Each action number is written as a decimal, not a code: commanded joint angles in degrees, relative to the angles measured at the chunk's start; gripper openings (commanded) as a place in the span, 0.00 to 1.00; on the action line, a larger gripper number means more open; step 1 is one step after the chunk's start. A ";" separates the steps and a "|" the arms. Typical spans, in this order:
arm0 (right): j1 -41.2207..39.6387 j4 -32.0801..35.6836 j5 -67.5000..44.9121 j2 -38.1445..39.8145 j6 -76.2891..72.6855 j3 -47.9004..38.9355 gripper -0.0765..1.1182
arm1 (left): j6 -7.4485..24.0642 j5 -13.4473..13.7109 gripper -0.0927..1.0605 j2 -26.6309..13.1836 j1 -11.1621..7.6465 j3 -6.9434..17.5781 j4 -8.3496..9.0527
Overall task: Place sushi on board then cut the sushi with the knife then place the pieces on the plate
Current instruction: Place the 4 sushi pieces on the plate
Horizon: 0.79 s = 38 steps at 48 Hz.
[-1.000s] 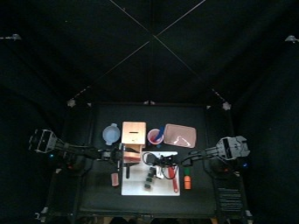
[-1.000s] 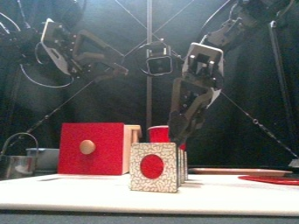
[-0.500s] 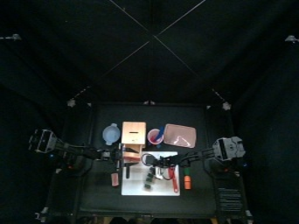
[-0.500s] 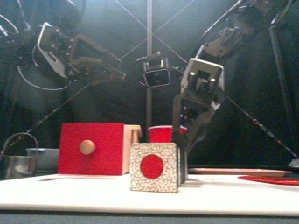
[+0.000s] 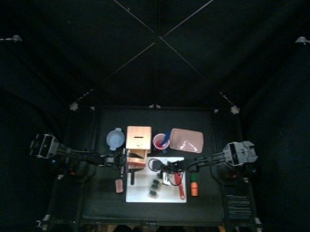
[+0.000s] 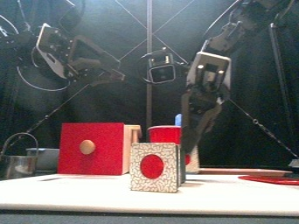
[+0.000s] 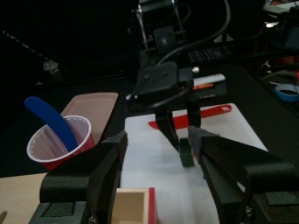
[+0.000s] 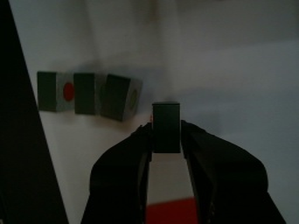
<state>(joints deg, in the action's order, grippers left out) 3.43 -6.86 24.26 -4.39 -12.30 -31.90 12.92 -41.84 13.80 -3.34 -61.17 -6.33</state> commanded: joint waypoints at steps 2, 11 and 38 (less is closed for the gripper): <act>-2.72 -1.14 4.66 9.49 -0.09 -3.16 0.57 | -0.09 -0.18 0.87 0.62 0.09 0.53 -0.09; -10.99 -2.64 6.50 18.46 0.00 -10.02 0.56 | -0.09 -0.18 0.87 0.26 0.09 0.53 -0.09; -34.72 -9.49 -8.09 18.11 -0.35 -17.49 0.57 | 0.09 -0.09 0.87 0.09 0.26 0.26 -0.09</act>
<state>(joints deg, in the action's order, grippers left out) -29.18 -15.47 18.28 14.68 -12.57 -50.19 12.92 -41.75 13.71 -3.34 -61.52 -6.33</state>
